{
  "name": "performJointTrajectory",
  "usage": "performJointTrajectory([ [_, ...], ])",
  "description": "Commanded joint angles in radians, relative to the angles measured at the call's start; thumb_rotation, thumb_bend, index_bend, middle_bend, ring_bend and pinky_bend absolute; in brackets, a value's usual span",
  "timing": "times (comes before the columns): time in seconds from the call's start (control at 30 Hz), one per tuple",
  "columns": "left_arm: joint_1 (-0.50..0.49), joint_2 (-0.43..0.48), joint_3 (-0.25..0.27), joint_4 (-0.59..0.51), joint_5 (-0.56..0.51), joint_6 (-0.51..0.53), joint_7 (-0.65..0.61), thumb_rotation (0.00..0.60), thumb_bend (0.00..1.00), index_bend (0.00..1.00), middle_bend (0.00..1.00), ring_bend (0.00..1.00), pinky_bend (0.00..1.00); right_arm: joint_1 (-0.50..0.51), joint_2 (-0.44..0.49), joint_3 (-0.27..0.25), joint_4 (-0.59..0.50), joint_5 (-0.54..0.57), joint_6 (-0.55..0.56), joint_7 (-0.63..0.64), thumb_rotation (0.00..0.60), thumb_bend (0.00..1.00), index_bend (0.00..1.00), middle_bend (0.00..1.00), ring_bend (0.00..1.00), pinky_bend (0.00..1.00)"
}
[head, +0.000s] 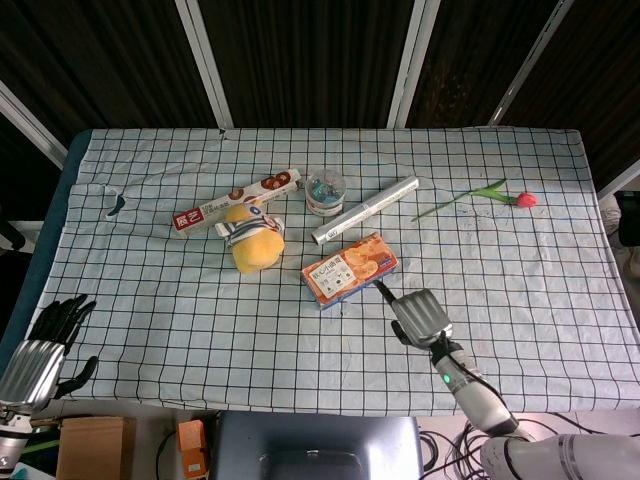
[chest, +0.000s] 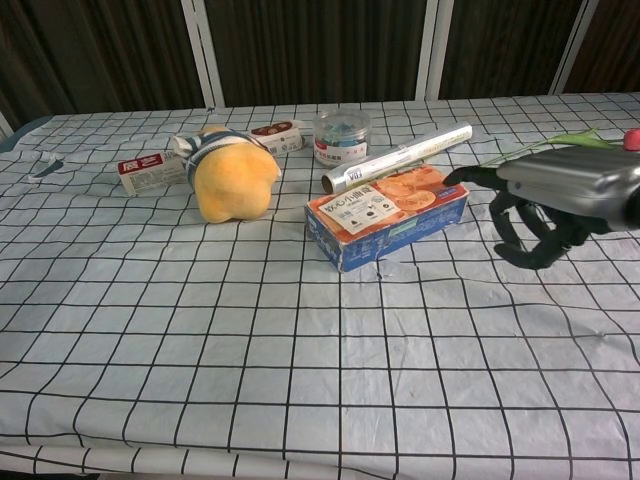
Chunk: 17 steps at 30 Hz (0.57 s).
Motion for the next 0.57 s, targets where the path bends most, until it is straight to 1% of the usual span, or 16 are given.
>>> performJointTrajectory([
  [0.03, 0.004, -0.003, -0.001, 0.0, 0.006, 0.013, 0.001, 0.6, 0.4, 0.0, 0.0, 0.0, 0.0, -0.252, 0.15, -0.194, -0.084, -0.396, 0.353, 0.085, 0.6, 0.22, 0.0, 0.0, 0.0, 0.17],
  [0.07, 0.006, -0.011, -0.005, 0.007, 0.017, 0.03, 0.004, 0.6, 0.4, 0.0, 0.0, 0.0, 0.0, -0.307, 0.16, -0.223, -0.052, -0.454, 0.425, 0.124, 0.6, 0.22, 0.0, 0.0, 0.0, 0.16],
  [0.13, 0.011, -0.027, -0.008, 0.022, 0.034, 0.056, 0.016, 0.6, 0.4, 0.0, 0.0, 0.0, 0.0, -0.396, 0.165, -0.25, 0.022, -0.511, 0.533, 0.215, 0.6, 0.22, 0.0, 0.0, 0.0, 0.11],
  [0.17, 0.014, -0.031, -0.008, 0.024, 0.036, 0.061, 0.022, 0.6, 0.4, 0.0, 0.0, 0.0, 0.0, -0.428, 0.16, -0.257, 0.06, -0.526, 0.567, 0.258, 0.6, 0.22, 0.0, 0.0, 0.0, 0.1],
  [0.23, 0.017, -0.035, -0.006, 0.023, 0.034, 0.061, 0.034, 0.6, 0.4, 0.0, 0.0, 0.0, 0.0, -0.478, 0.144, -0.252, 0.142, -0.538, 0.613, 0.356, 0.6, 0.22, 0.0, 0.0, 0.0, 0.08],
  [0.3, 0.018, -0.034, -0.007, 0.016, 0.027, 0.057, 0.043, 0.6, 0.4, 0.0, 0.0, 0.0, 0.0, -0.501, 0.142, -0.237, 0.17, -0.524, 0.613, 0.433, 0.6, 0.22, 0.0, 0.0, 0.0, 0.06],
  [0.37, 0.018, -0.034, -0.009, 0.015, 0.026, 0.058, 0.045, 0.6, 0.4, 0.0, 0.0, 0.0, 0.0, -0.504, 0.147, -0.221, 0.184, -0.537, 0.613, 0.461, 0.6, 0.22, 0.0, 0.0, 0.0, 0.06],
  [0.47, 0.018, -0.029, -0.011, 0.013, 0.021, 0.055, 0.04, 0.6, 0.4, 0.0, 0.0, 0.0, 0.0, -0.511, 0.153, -0.204, 0.19, -0.559, 0.608, 0.443, 0.6, 0.22, 0.0, 0.0, 0.0, 0.06],
  [0.57, 0.016, -0.027, -0.012, 0.011, 0.015, 0.048, 0.041, 0.6, 0.4, 0.0, 0.0, 0.0, 0.0, -0.515, 0.154, -0.188, 0.184, -0.559, 0.584, 0.429, 0.6, 0.22, 0.0, 0.0, 0.0, 0.06],
])
